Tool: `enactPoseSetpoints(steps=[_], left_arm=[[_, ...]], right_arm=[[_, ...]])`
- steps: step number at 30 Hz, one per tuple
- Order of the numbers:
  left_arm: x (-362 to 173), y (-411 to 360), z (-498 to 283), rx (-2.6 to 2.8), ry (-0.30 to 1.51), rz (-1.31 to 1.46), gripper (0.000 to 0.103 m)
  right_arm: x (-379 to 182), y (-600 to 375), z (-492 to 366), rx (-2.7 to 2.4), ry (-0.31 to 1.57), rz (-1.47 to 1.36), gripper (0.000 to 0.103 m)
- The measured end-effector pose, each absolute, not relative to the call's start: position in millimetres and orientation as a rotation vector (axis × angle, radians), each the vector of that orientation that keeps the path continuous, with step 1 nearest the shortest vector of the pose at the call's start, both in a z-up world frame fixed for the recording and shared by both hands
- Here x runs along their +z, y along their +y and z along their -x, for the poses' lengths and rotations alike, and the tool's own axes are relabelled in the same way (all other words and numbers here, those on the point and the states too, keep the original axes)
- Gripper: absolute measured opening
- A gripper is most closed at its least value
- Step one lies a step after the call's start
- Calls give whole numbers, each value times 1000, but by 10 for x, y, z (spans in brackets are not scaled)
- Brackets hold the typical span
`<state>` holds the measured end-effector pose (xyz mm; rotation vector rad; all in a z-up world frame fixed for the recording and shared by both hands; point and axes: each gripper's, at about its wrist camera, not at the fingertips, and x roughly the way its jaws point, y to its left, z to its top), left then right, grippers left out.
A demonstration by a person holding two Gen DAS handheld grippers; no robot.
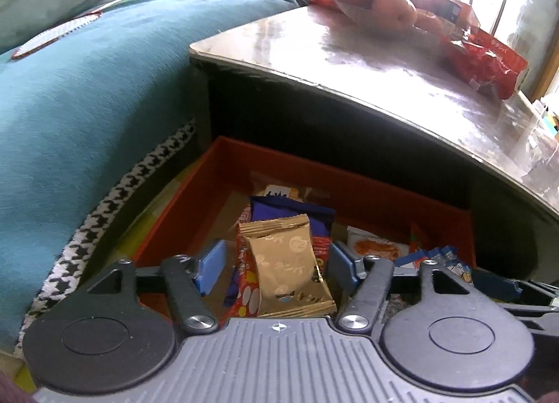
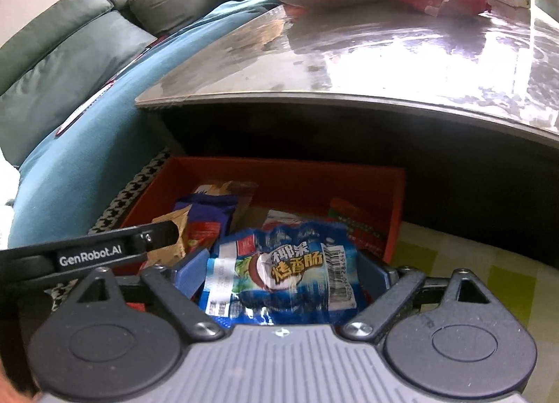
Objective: Organize snacks
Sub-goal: 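Lower both packets into the red box and open both tools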
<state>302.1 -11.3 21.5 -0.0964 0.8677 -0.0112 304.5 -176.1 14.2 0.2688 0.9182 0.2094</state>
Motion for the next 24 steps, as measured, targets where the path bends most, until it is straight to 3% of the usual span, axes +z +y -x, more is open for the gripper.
enactPoseSetpoints(steps=[24], left_arm=[[334,-40,-2559,-7,849,108,83]], right_arm=[[414,-1786,-2533,130,910,-215,94]])
